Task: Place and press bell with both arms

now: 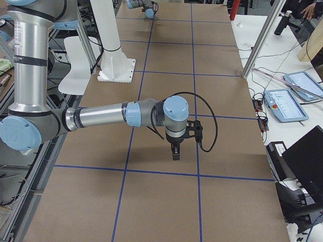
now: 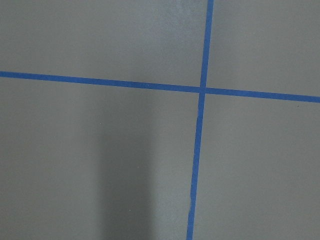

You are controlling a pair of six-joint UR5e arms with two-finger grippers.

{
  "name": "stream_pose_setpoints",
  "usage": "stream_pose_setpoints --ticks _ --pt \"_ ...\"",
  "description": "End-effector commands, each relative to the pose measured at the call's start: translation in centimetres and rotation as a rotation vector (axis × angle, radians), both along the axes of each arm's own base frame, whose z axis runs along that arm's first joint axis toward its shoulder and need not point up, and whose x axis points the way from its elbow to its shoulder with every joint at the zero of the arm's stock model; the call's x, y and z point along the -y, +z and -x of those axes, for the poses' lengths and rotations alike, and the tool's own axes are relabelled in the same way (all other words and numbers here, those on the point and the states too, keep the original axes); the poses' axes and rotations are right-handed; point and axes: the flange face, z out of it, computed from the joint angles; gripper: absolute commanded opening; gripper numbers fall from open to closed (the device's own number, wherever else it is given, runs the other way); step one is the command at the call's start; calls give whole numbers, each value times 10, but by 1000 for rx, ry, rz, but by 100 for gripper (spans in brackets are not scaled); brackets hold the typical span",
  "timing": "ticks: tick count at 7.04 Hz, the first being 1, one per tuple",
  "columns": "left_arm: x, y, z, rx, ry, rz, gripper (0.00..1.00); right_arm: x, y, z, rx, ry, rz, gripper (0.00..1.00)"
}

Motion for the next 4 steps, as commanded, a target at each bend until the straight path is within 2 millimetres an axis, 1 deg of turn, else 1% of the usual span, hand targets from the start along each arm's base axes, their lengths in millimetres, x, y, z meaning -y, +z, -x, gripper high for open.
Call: stream_pose_setpoints --ticks 1,2,4 --pt "-8 4 -2 9 -16 9 100 0 -1 0 -1 0 -2 100" --pt "-9 11 2 28 -17 11 100 0 -1 0 -1 0 -3 100" --pt "-10 20 8 48 -20 11 100 0 -3 0 -1 0 -6 100"
